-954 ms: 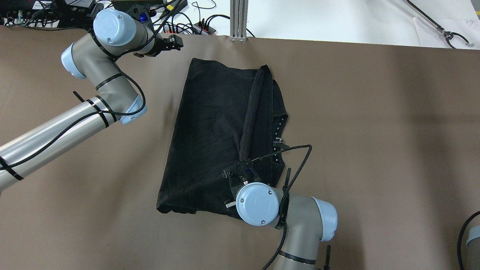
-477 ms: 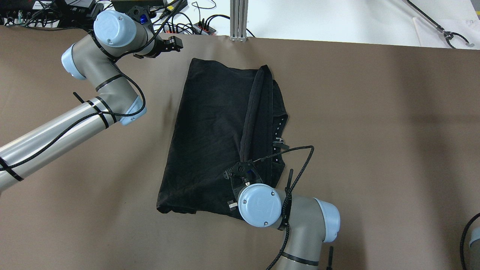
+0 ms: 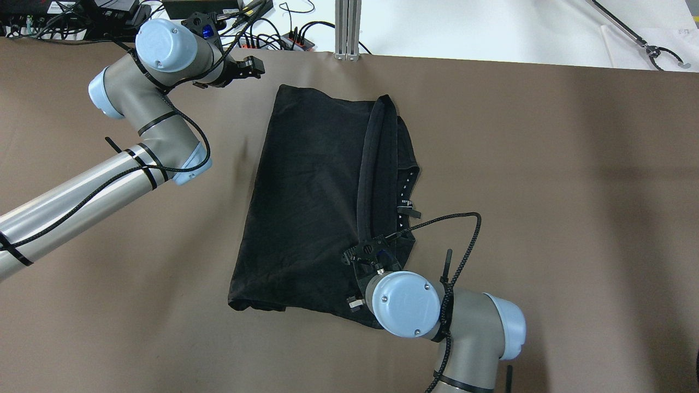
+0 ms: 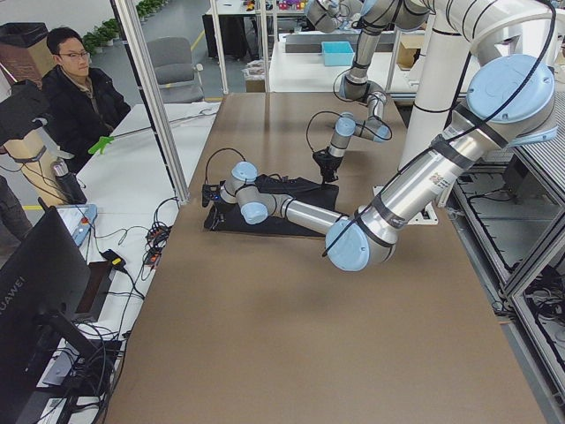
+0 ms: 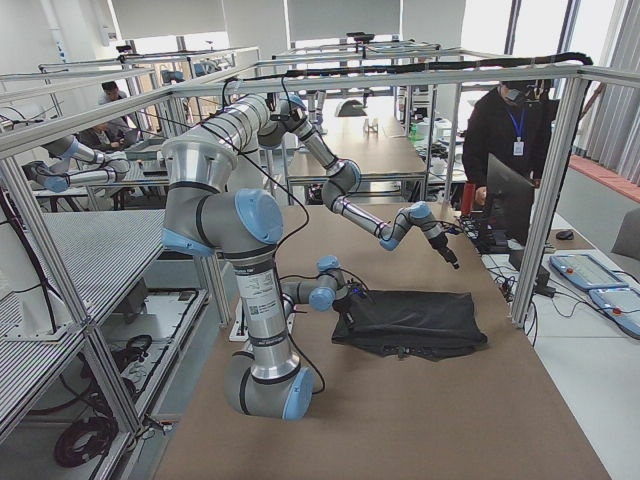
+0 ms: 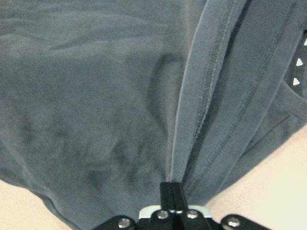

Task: Fold clothes

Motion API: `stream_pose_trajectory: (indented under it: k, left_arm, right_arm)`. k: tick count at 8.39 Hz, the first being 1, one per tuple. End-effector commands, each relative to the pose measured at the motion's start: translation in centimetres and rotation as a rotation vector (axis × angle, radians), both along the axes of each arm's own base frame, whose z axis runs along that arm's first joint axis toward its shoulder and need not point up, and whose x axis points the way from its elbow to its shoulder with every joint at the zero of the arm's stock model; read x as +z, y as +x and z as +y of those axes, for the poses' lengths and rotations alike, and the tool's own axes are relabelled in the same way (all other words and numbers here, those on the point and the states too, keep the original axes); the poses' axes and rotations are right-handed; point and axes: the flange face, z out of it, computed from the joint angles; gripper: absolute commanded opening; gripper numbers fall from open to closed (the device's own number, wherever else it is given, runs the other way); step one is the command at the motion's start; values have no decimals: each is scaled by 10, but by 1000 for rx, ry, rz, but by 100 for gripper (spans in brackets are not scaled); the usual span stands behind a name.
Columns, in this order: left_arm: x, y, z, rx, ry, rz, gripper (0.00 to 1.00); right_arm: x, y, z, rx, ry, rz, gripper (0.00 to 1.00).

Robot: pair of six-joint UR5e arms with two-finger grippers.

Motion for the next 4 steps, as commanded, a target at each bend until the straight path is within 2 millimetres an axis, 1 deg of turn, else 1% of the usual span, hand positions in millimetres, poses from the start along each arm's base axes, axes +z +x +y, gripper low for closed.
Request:
stream_pose_trajectory:
  k: [1, 2, 3, 4]
  left_arm:
    - [0, 2, 2, -8, -11, 12, 94]
    - [0, 4, 3, -5, -11, 12, 94]
    - [-1, 3, 2, -18, -9, 11, 94]
    - [-2, 4, 2, -35, -10, 12, 94]
  right_arm:
    - [19, 28, 6, -12, 16, 10, 0]
    - [32, 32, 8, -8, 7, 21, 0]
    - [36, 34, 11, 3, -1, 23, 0]
    - [40, 33, 11, 29, -31, 18, 8]
